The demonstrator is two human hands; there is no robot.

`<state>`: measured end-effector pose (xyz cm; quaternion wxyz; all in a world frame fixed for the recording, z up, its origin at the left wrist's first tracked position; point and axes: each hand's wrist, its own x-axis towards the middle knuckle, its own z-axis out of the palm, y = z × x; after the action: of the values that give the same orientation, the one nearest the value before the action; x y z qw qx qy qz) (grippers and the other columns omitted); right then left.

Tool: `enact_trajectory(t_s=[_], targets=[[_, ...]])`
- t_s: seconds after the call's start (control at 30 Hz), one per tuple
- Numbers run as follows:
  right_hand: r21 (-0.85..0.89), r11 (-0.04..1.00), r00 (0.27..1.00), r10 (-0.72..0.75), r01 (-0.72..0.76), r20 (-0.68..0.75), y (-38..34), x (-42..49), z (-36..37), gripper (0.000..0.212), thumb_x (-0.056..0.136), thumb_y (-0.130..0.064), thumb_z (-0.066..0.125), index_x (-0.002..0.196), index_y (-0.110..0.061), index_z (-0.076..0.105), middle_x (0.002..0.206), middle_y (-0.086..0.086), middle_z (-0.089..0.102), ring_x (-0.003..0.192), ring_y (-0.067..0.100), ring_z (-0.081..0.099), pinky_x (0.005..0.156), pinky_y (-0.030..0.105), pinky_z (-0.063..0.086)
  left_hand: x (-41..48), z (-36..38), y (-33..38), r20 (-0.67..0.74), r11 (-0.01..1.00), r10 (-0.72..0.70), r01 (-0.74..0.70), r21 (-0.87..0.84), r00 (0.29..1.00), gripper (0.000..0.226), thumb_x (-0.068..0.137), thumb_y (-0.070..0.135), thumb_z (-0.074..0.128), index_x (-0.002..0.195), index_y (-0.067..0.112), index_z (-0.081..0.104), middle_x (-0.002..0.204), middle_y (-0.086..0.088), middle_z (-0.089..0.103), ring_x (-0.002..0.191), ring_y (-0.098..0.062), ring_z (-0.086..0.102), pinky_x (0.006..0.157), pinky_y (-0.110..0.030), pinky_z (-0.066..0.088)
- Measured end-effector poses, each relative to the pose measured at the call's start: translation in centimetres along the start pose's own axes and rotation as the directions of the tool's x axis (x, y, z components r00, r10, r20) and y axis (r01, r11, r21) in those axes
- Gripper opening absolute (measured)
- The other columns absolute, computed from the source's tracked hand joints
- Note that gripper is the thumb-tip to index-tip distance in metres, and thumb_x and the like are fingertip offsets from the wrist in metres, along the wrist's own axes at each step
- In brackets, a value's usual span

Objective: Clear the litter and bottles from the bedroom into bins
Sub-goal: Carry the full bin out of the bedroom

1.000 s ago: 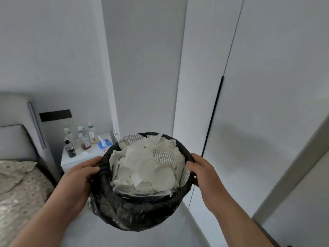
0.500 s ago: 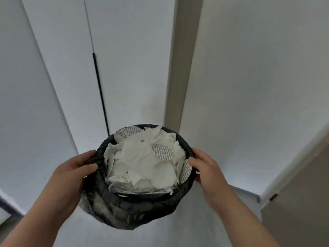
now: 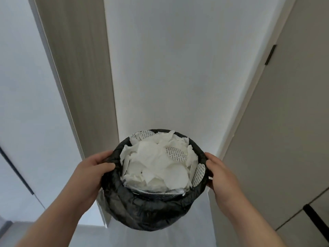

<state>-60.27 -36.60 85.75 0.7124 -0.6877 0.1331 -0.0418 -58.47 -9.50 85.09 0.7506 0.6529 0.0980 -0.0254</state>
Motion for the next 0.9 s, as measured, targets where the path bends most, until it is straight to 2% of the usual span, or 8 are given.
enact_trajectory(t_s=[0.13,0.27,0.37,0.43,0.6,0.67,0.8,0.9], targets=[[0.029,0.999,0.999,0.029,-0.028,-0.019,0.1,2.6,-1.8,0.051,0.096,-0.004,0.04,0.064,-0.028,0.072,0.062,-0.014,0.069,0.056,-0.002,0.061,0.067,0.027,0.049,2.4,2.8,0.4,0.022,0.999,0.0,0.0,0.032,1.0,0.041,0.086,-0.014,0.044,0.099,0.014,0.071,0.095,-0.01,0.075,0.08,-0.021,0.071,0.075,-0.035,0.051],[0.029,0.999,0.999,0.046,-0.045,-0.014,0.3,5.8,-2.4,0.051,0.095,-0.001,0.038,0.066,-0.026,0.072,0.064,-0.012,0.07,0.055,-0.001,0.061,0.065,0.026,0.049,6.0,4.3,0.2,0.036,0.998,-0.019,0.017,0.055,0.999,0.04,0.086,-0.014,0.044,0.104,0.012,0.07,0.098,-0.01,0.075,0.089,-0.027,0.069,0.083,-0.038,0.051],[0.006,0.998,0.998,0.064,-0.064,-0.014,0.8,9.7,-1.9,0.04,0.092,0.003,0.039,0.084,-0.02,0.071,0.069,-0.011,0.072,0.058,-0.001,0.062,0.059,0.021,0.049,10.7,4.5,-0.6,0.036,0.997,-0.044,0.041,0.071,0.998,0.04,0.087,-0.012,0.047,0.115,0.01,0.066,0.106,-0.012,0.073,0.099,-0.03,0.068,0.09,-0.041,0.05],[-0.019,0.997,0.997,0.077,-0.077,-0.009,1.1,12.7,-0.9,0.04,0.09,0.004,0.04,0.09,-0.02,0.071,0.074,-0.008,0.073,0.06,-0.001,0.064,0.054,0.015,0.048,14.2,4.3,-1.3,0.025,0.996,-0.064,0.062,0.071,0.998,0.041,0.087,-0.011,0.048,0.119,0.01,0.064,0.108,-0.011,0.072,0.101,-0.03,0.067,0.091,-0.041,0.05],[-0.069,0.989,0.991,0.132,-0.133,-0.016,2.4,21.5,2.8,0.05,0.085,0.007,0.043,0.084,-0.032,0.073,0.085,-0.007,0.075,0.076,0.005,0.069,0.068,0.026,0.048,24.3,3.3,-3.0,0.004,0.993,-0.109,0.109,0.05,0.994,0.045,0.085,-0.013,0.05,0.122,0.01,0.061,0.111,-0.009,0.071,0.103,-0.029,0.067,0.094,-0.042,0.049],[-0.08,0.982,0.985,0.168,-0.171,-0.033,3.0,25.1,4.5,0.047,0.085,0.008,0.043,0.088,-0.029,0.072,0.087,-0.007,0.075,0.085,0.012,0.069,0.074,0.031,0.052,28.3,2.9,-3.4,-0.01,0.991,-0.126,0.126,0.053,0.992,0.046,0.084,-0.014,0.05,0.121,0.011,0.062,0.112,-0.009,0.071,0.103,-0.028,0.066,0.094,-0.041,0.049],[-0.102,0.972,0.976,0.208,-0.213,-0.059,4.2,32.2,7.1,0.04,0.087,0.006,0.043,0.098,-0.026,0.066,0.086,-0.009,0.075,0.087,0.013,0.068,0.084,0.038,0.054,35.6,2.6,-4.2,-0.045,0.986,-0.157,0.159,0.057,0.987,0.046,0.083,-0.016,0.05,0.113,0.018,0.063,0.11,-0.004,0.07,0.099,-0.025,0.065,0.085,-0.035,0.048],[-0.125,0.964,0.971,0.227,-0.235,-0.074,5.5,37.4,8.2,0.04,0.086,0.005,0.044,0.096,-0.029,0.063,0.089,-0.008,0.073,0.089,0.015,0.067,0.087,0.041,0.054,40.3,2.9,-5.3,-0.07,0.977,-0.182,0.188,0.097,0.981,0.045,0.084,-0.015,0.049,0.104,0.022,0.064,0.105,0.001,0.071,0.094,-0.021,0.065,0.077,-0.032,0.049]])
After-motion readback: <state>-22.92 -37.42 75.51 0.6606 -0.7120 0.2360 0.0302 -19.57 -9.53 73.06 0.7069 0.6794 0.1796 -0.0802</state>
